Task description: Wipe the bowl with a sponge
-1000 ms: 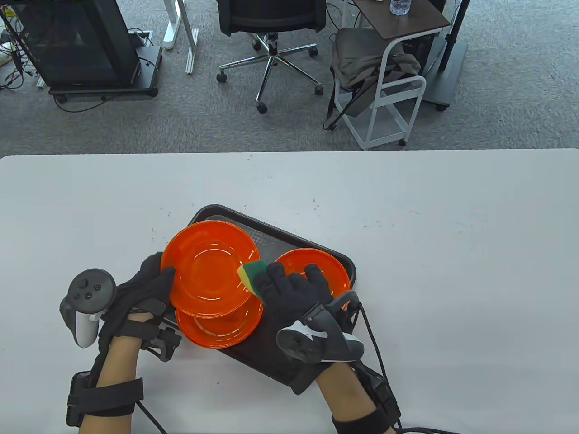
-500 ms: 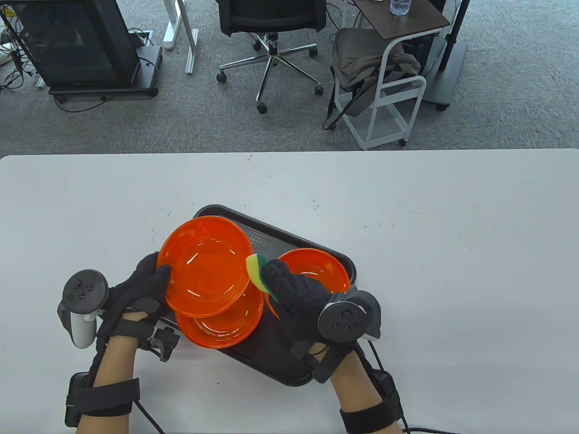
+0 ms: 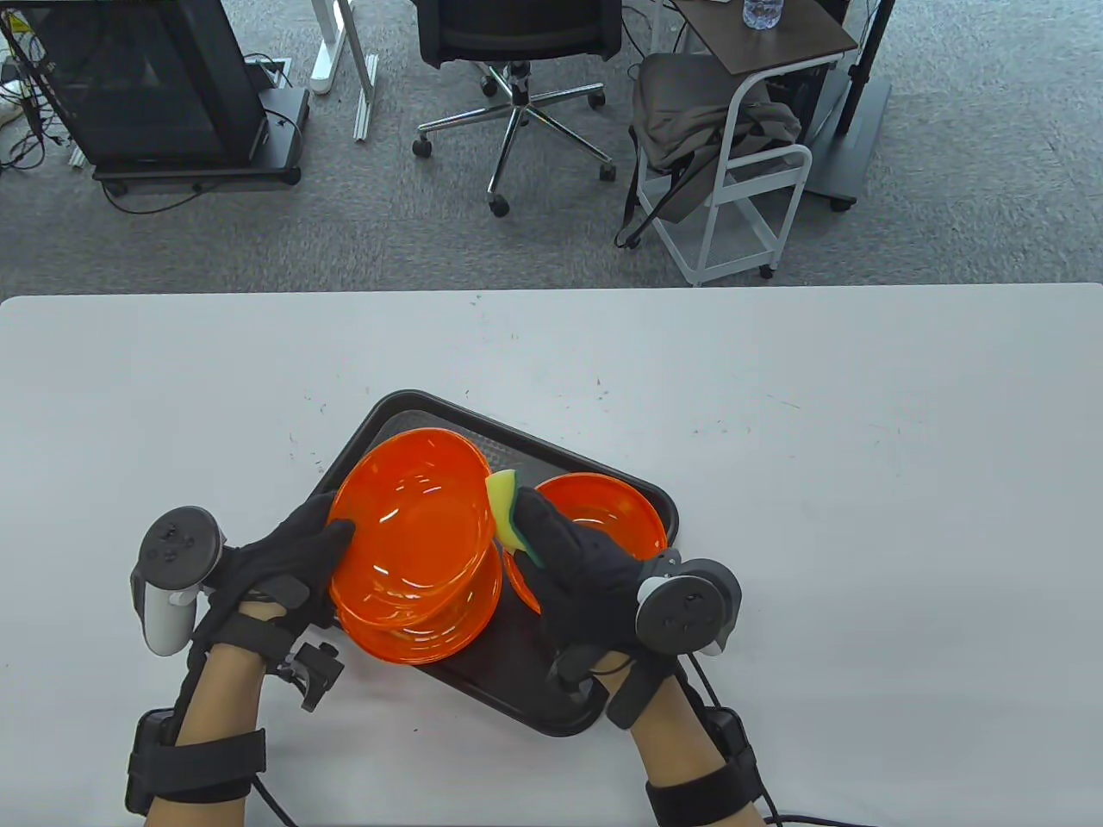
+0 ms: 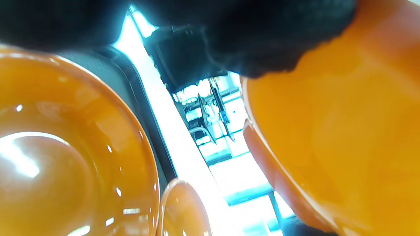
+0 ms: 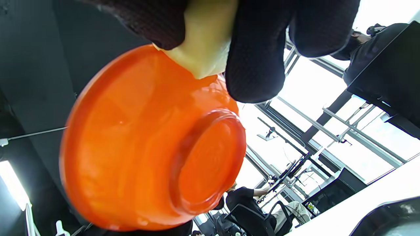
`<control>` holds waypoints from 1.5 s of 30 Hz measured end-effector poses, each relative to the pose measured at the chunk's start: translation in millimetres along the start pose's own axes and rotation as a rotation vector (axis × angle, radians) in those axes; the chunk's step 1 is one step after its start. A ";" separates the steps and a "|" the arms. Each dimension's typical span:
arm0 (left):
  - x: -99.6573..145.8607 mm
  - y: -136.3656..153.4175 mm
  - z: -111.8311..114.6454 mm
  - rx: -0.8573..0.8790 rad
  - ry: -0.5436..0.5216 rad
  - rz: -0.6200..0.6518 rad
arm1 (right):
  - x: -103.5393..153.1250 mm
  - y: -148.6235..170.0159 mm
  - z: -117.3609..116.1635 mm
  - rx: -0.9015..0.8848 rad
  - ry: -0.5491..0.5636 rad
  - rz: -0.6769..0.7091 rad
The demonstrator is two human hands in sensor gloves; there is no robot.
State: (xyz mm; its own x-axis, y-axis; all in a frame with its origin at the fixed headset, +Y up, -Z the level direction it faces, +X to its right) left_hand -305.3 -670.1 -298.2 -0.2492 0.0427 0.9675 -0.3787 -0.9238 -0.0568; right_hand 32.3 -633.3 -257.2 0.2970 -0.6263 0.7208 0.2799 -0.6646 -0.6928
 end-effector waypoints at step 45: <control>6.1 -34.4 22.3 0.008 -0.119 0.200 | 5.9 4.7 -81.1 -0.634 -0.356 -0.219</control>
State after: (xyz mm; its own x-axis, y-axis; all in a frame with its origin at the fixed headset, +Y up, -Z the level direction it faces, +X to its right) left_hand -273.9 -646.6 -284.8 -0.2116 -0.1863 0.9594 -0.3253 -0.9123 -0.2489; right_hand -38.6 -673.1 -254.4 0.6015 -0.3550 0.7157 -0.1803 -0.9331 -0.3113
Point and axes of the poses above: the tracker on the back of each hand, its own y axis roughly to the little-finger side, its own x axis roughly from the fingertips to the wrist, z = x × y, the point moved 3 cm from there along -x, roughly from the wrist to the fingertips, and after that the axes turned 1 degree about -x, right-handed, at the moved point
